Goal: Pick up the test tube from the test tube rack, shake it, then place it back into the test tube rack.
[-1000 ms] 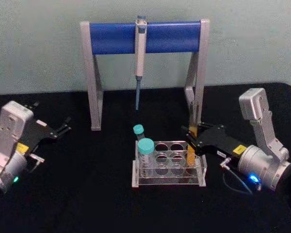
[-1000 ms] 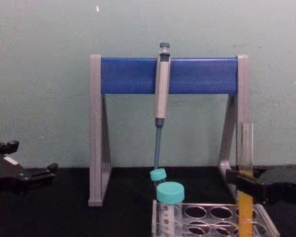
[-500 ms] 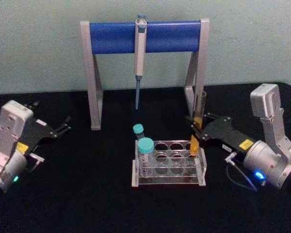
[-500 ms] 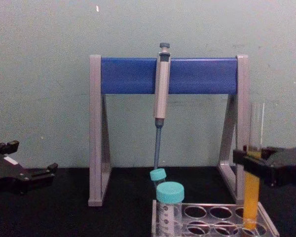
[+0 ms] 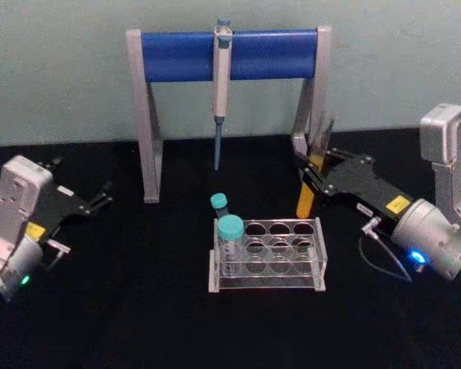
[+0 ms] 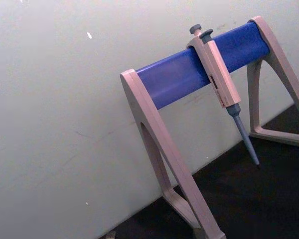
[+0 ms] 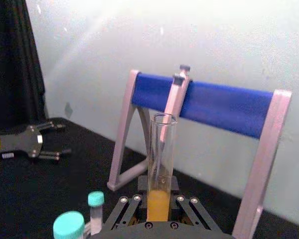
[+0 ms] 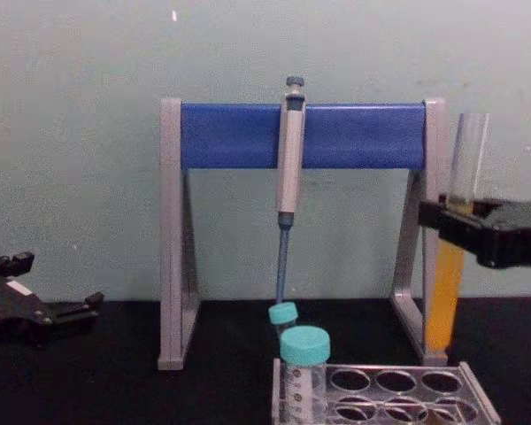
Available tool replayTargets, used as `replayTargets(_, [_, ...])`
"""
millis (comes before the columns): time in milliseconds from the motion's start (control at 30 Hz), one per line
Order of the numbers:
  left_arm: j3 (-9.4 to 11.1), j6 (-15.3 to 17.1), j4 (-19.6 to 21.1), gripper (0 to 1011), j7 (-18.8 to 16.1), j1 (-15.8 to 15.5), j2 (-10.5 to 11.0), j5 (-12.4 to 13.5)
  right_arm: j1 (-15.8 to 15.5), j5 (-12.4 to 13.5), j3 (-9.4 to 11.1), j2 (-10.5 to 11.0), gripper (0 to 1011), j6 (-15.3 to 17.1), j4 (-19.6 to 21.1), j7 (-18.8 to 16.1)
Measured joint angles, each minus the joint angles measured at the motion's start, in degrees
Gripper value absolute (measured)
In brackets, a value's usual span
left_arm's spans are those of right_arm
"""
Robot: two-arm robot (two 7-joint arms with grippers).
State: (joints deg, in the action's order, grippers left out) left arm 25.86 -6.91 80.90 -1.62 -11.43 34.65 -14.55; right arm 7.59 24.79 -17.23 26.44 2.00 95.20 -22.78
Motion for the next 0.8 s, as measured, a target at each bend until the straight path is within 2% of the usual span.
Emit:
replayTargets(467, [0.0,0.0,0.0,1001,0.0,0.0,0.0,0.0,5.3,-0.4,-2.9,-2.4,232,0.0,-3.4,-1.4])
replayTargets(800, [0.0,0.0,0.0,1001,0.0,0.0,0.0,0.0,6.6,-0.7,-3.5,-2.8,232,0.2,-4.7,-1.2])
